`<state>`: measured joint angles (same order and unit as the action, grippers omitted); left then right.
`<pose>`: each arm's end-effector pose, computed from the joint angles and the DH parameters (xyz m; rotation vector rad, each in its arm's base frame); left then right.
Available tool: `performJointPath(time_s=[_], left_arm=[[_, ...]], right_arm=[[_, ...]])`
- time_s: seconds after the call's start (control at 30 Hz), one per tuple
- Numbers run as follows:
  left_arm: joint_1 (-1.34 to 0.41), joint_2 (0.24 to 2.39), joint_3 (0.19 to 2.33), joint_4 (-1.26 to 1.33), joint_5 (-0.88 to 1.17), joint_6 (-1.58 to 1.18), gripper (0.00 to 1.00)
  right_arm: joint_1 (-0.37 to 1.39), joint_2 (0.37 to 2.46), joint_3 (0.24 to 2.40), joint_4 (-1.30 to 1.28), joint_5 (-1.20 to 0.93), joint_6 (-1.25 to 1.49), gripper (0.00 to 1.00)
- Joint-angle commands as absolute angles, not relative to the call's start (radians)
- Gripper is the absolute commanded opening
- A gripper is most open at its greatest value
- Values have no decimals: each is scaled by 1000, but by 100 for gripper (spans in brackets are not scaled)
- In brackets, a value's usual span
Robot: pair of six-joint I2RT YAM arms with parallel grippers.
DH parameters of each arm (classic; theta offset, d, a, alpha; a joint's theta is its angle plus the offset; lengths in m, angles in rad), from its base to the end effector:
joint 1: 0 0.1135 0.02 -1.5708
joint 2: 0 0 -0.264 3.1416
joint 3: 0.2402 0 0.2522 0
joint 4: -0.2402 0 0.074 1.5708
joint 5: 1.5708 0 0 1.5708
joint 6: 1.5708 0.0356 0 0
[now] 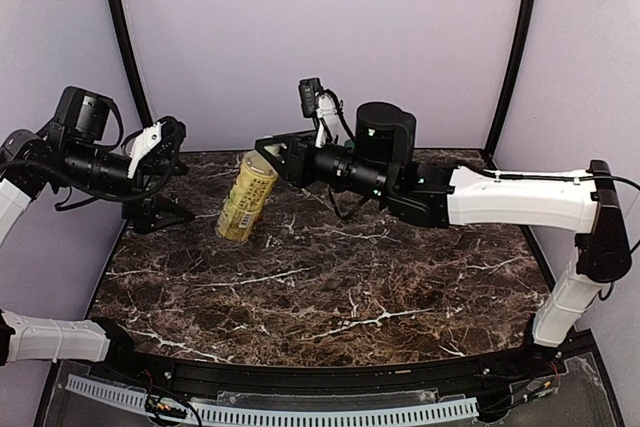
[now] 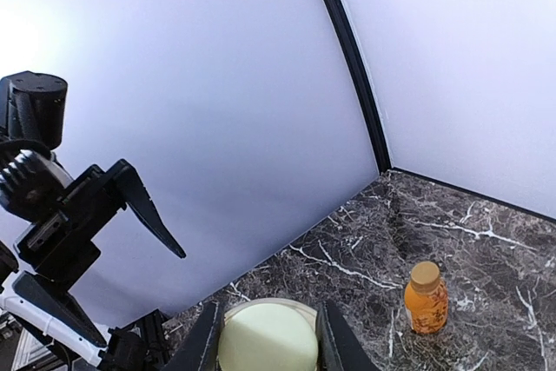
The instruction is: Unscrew the bottle caps
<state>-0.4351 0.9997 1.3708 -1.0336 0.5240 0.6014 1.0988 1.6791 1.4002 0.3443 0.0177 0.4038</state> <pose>0.1435 -0.0863 0.4159 1.3121 1.7317 -0.4884 0.1869 0.3648 0.3734 -0.5395 1.5347 1.1749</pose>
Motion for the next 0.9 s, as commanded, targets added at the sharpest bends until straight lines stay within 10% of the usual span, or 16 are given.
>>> performJointPath(time_s=[0.0, 0.5, 0.87], left_arm=[[-545, 1046, 1357, -854, 444, 600, 99], [-598, 1128, 1219, -633, 481, 436, 97], [-600, 1135, 1191, -582, 491, 389, 66]], right_arm=[[1091, 1658, 1366, 443, 30, 481, 0], [1085, 1673, 1303, 619, -30, 552, 0], [1077, 1687, 1297, 654, -67, 591, 0]])
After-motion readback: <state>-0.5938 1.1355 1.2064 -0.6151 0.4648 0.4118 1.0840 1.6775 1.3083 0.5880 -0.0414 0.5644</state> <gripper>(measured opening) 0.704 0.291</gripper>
